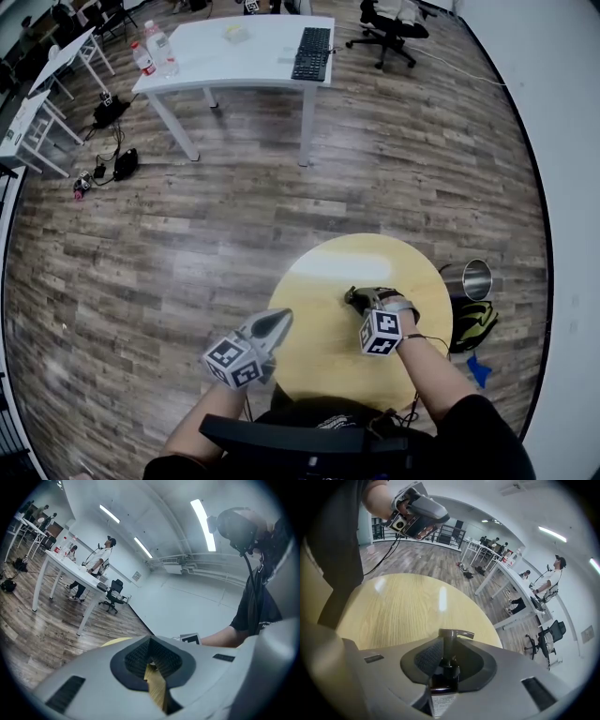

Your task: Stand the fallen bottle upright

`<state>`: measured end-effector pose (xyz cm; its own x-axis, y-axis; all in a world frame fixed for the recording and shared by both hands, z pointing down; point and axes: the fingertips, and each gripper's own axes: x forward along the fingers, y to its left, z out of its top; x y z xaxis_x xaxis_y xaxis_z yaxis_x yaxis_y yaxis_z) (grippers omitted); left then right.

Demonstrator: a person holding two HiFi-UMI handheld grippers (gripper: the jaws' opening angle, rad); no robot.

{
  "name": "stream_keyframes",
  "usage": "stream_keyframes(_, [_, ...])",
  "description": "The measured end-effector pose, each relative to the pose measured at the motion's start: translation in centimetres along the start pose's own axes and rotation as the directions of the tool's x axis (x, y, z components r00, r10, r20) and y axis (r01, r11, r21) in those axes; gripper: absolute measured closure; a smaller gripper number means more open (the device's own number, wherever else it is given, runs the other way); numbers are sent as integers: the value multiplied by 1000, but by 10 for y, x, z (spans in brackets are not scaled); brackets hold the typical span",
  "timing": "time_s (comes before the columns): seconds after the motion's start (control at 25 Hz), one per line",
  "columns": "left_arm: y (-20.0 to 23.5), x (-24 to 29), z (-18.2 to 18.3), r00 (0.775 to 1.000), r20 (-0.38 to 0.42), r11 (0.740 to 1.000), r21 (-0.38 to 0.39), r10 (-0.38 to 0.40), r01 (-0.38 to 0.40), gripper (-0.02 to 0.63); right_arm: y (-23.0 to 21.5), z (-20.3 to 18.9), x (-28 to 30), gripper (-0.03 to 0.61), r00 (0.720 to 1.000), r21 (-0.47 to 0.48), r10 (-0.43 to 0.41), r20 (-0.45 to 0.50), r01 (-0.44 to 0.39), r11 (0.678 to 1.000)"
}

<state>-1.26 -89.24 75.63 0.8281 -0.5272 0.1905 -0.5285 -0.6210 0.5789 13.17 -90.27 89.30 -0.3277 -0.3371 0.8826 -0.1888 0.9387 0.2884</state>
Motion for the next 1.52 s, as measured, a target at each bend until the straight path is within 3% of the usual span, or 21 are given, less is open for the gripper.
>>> stream_keyframes(0.48, [-38, 23, 5, 999, -11, 999, 24, -35, 35, 583, -12, -11, -47, 479, 988, 113, -61, 140, 46, 993])
stream_keyframes(0.76, [-62, 43, -5, 998, -24, 998, 26, -50, 51, 583, -22, -38, -70, 479, 952, 249, -131, 275, 61, 967])
stream_keyframes(1.12, [-91, 75, -23, 996, -54, 997, 28, -72, 73, 583, -26, -85, -93, 476, 927, 331, -189, 324, 76, 940])
stream_keyframes(1.36, [-108, 97, -28, 993, -74, 995, 32, -96, 99, 583, -30, -115, -110, 468, 892, 430, -259, 371, 82, 899])
stream_keyframes(1.52, [-117, 109, -37, 990, -91, 993, 34, -110, 113, 583, -26, -148, -116, 466, 887, 493, -308, 345, 108, 863])
